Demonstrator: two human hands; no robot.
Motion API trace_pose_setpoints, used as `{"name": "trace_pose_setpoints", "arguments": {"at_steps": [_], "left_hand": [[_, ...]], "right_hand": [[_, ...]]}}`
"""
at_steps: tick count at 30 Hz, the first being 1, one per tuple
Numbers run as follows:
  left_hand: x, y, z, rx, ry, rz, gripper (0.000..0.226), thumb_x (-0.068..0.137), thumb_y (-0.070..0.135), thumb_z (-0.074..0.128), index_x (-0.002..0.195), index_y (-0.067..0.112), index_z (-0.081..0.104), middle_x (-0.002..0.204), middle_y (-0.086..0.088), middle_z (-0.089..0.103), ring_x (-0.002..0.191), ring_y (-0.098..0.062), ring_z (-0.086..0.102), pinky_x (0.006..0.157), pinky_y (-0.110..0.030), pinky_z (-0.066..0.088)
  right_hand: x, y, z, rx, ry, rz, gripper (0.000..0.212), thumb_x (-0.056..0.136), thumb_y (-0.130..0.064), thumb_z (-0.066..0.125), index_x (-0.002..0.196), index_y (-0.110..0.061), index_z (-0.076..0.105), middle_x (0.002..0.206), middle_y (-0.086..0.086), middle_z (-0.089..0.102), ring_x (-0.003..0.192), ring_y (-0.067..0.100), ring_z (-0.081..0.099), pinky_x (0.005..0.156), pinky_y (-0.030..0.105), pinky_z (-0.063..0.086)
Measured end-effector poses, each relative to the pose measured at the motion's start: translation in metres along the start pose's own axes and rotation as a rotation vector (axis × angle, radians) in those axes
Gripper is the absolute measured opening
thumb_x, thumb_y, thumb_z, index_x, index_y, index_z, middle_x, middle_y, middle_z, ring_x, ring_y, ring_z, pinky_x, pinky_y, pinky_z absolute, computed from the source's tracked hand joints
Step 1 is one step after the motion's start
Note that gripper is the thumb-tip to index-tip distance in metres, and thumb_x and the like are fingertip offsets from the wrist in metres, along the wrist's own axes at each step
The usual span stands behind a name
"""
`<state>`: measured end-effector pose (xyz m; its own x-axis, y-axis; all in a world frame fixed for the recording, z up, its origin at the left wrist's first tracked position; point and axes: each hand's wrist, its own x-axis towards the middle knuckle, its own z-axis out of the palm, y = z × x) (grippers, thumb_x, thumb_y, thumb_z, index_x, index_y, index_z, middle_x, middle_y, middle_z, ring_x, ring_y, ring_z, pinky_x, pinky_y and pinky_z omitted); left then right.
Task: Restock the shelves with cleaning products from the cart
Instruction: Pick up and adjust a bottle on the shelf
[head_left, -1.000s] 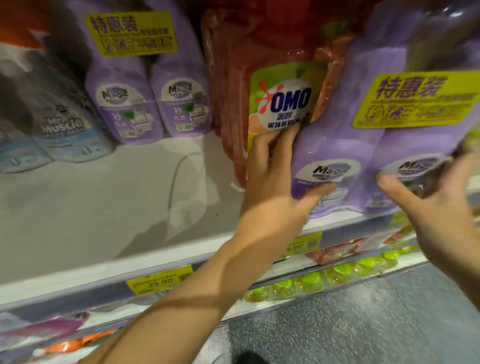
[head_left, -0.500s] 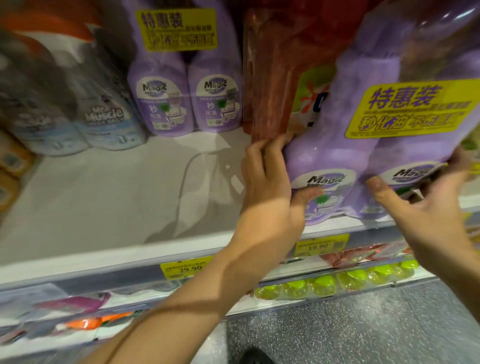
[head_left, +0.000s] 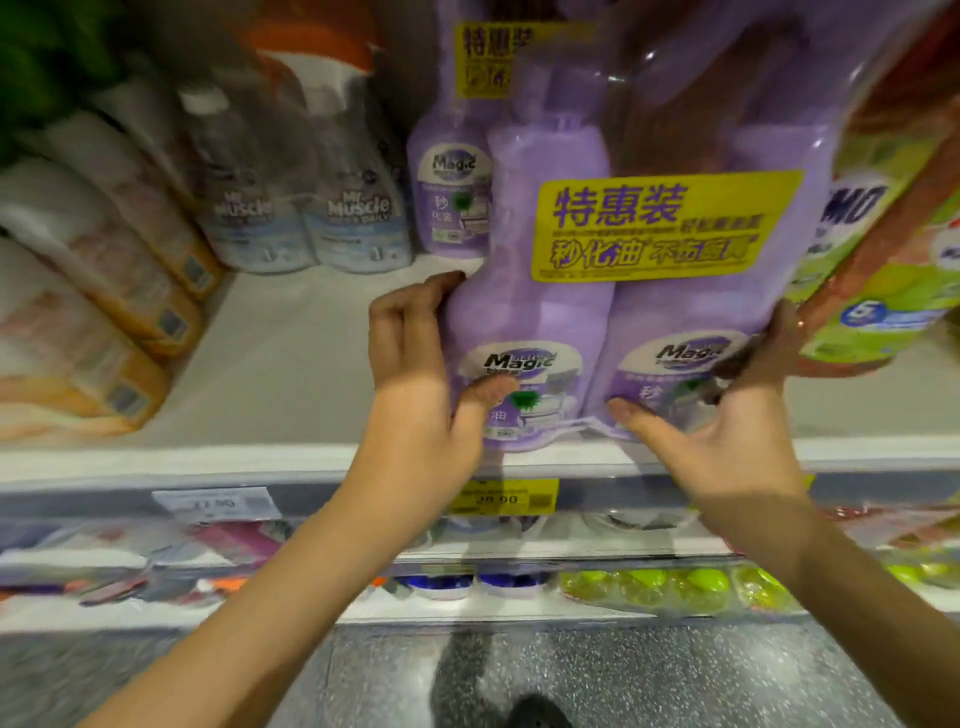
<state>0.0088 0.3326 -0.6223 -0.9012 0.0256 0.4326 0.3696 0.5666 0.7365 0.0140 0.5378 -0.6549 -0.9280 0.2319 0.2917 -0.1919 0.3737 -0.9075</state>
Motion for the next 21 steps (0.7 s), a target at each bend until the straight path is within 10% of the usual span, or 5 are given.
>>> {"name": "trace_pose_setpoints", "arguments": {"at_steps": [4,9,14,21], "left_hand": [[0.001,-0.010,-0.023,0.048,-0.013,-0.021,0.070,0.072,0.022,0.066,0.132,-0.004,0.040,0.120,-0.006,0.032,0.116,-0.012,0.036,0.103,-0.034,0.038],[0.014,-0.019,-0.031,0.206,-0.049,0.005,0.070,0.069,0.013,0.077,0.126,-0.009,0.042,0.111,-0.005,0.030,0.109,-0.034,0.044,0.091,-0.022,0.034],[0.036,-0.024,-0.023,0.220,-0.027,-0.071,0.071,0.067,-0.002,0.080,0.126,-0.002,0.041,0.113,-0.004,0.028,0.117,-0.028,0.040,0.088,-0.011,0.026],[0.053,-0.028,-0.021,0.276,-0.060,-0.003,0.077,0.065,0.037,0.064,0.121,-0.013,0.043,0.114,-0.029,0.043,0.112,-0.039,0.043,0.093,-0.033,0.029]], "right_hand": [[0.002,-0.004,0.027,0.031,0.005,-0.008,0.113,0.059,0.002,0.086,0.145,-0.010,0.014,0.134,0.000,0.050,0.121,0.015,0.054,0.102,0.043,0.047],[0.004,-0.006,0.044,0.000,0.065,-0.062,0.113,0.064,0.005,0.084,0.144,-0.019,0.008,0.139,0.003,0.039,0.120,0.000,0.047,0.095,0.006,0.040],[0.018,-0.006,0.046,0.018,-0.002,-0.009,0.110,0.071,-0.003,0.083,0.148,0.003,0.004,0.152,0.022,0.024,0.140,0.031,0.031,0.116,0.047,0.028],[0.021,-0.011,0.062,-0.255,0.022,-0.019,0.099,0.084,-0.016,0.073,0.146,0.012,0.001,0.152,0.036,0.007,0.143,0.036,0.010,0.118,0.031,0.001]]}}
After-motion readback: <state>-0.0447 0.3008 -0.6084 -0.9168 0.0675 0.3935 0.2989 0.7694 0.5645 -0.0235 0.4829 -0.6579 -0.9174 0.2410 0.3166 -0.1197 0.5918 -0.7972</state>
